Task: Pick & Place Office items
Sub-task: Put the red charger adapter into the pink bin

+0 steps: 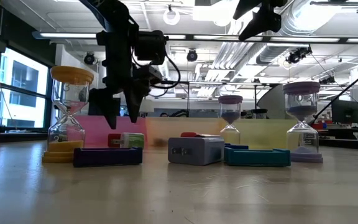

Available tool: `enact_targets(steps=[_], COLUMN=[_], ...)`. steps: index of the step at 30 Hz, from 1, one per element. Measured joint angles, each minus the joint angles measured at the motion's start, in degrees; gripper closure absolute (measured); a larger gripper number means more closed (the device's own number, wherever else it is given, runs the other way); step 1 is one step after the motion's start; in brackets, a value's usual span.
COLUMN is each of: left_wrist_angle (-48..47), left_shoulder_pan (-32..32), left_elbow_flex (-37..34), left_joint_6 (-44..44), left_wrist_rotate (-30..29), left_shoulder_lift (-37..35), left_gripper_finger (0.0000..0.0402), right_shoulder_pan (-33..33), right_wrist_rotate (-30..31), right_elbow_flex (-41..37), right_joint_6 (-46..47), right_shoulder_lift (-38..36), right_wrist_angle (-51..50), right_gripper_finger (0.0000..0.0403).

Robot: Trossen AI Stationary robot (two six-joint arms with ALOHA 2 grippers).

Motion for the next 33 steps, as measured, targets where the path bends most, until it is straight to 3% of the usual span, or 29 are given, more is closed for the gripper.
enact_targets(steps=[13, 24, 33], left_wrist_angle=[0.0, 0.0, 0.0], left_shoulder_pan=[-0.5, -0.5, -0.6], left_elbow_flex=[0.0, 0.0, 0.0], left_joint_6=[4.1, 0.6, 3.5], left_wrist_rotate=[-0.1, 0.5, 0.6], left_shoulder_lift=[0.0, 0.0, 0.0], left_gripper_finger=[0.0153, 0.0153, 0.0149], right_shoulder_pan=[0.0, 0.0, 0.0], right_wrist_rotate=[0.0, 0.0, -0.1], right_elbow_flex=[0.0, 0.0, 0.0], right_joint_6=[-2.8, -4.5, -4.5], right_shoulder_lift=[0.0, 0.0, 0.0], right_wrist_angle=[0.0, -0.1, -0.5], right_gripper_finger=[0.0097, 0.0097, 0.0097])
